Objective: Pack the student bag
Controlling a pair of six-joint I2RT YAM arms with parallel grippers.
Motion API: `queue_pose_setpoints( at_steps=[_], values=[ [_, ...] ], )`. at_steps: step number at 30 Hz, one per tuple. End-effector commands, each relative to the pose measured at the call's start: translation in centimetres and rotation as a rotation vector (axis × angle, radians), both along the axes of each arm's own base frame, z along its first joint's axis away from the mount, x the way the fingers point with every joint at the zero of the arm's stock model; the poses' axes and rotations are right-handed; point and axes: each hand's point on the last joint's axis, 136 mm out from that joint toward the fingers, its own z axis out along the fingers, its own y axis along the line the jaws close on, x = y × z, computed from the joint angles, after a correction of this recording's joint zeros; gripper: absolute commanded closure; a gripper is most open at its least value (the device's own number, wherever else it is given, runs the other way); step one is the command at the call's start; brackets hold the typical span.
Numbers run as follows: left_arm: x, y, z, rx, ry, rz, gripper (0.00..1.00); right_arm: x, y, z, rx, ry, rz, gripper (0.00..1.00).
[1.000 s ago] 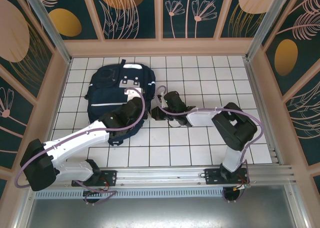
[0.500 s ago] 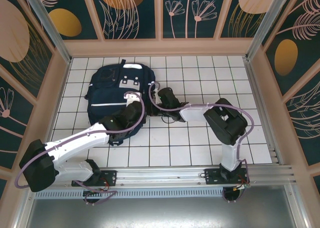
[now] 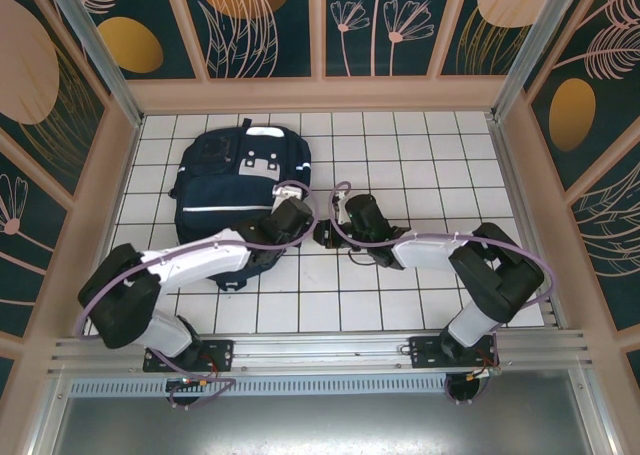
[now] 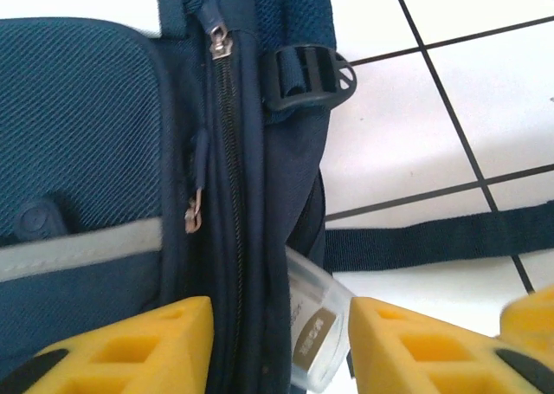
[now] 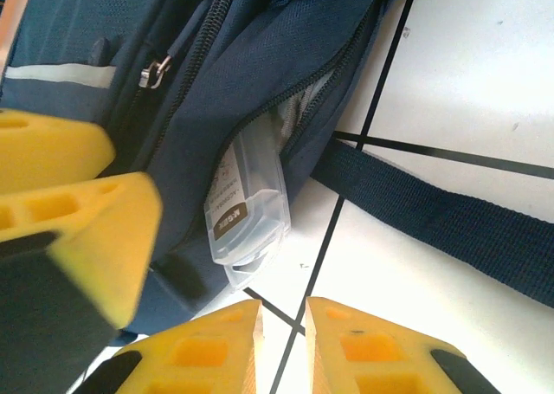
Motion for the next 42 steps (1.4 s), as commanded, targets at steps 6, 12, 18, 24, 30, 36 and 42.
queue_pose_setpoints(
  at_steps=[6,12,18,24,30,36,42],
  values=[
    [3.2,0.5,-0.8,0.146,-0.031,0.047,0.48,-0.5,0.5,1.1,0.085,-0.014,0.009,0.79],
    [3.8,1.5,-2.6,0.271,-0.021,0.065,0.55,-0.6,1.0,0.9,0.103,0.000,0.024,0.79],
    [4.5,2.2,-3.9,0.373,-0.023,0.082,0.78,-0.8,1.3,0.8,0.120,0.008,0.030,0.80],
    [4.9,2.3,-1.2,0.328,-0.077,0.113,1.00,-0.9,1.6,0.4,0.131,0.022,0.038,0.80],
    [4.6,2.7,2.8,0.257,-0.133,0.129,1.00,-1.1,2.8,-0.3,0.152,0.047,0.062,0.81],
    [4.3,2.1,5.0,0.171,-0.148,0.113,1.00,-1.6,4.6,-0.3,0.182,0.061,0.106,0.82],
    [4.1,1.2,5.7,0.103,-0.136,0.090,1.00,0.1,7.1,0.3,0.212,0.056,0.121,0.82]
  ],
)
